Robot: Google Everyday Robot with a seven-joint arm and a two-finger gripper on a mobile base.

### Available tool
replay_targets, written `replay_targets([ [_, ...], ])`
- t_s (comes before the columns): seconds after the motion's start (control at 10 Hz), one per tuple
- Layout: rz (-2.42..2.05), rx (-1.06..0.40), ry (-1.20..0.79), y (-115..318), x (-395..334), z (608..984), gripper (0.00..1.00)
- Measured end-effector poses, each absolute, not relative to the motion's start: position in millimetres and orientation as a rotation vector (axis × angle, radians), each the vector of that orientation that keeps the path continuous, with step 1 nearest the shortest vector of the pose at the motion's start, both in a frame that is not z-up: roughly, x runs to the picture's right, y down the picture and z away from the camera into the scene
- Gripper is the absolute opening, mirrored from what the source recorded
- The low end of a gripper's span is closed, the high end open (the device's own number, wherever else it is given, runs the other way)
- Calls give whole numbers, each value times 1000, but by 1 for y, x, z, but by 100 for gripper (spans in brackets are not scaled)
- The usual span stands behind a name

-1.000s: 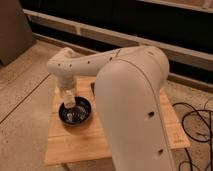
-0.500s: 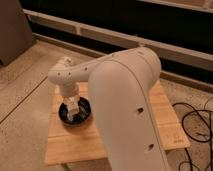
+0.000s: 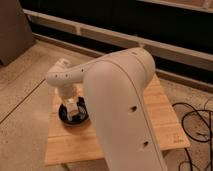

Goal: Place the bottle in the ceramic bowl

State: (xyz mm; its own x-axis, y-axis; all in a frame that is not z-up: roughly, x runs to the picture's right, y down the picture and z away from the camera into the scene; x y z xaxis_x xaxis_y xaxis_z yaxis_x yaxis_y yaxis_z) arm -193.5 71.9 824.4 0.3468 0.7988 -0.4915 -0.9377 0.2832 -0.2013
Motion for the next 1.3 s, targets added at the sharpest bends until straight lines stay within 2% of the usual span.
replay_targets([
  [1.1,1185,-504,322,73,-195,824,0],
  [1.3,1168,-540,380,103,-194,822,0],
])
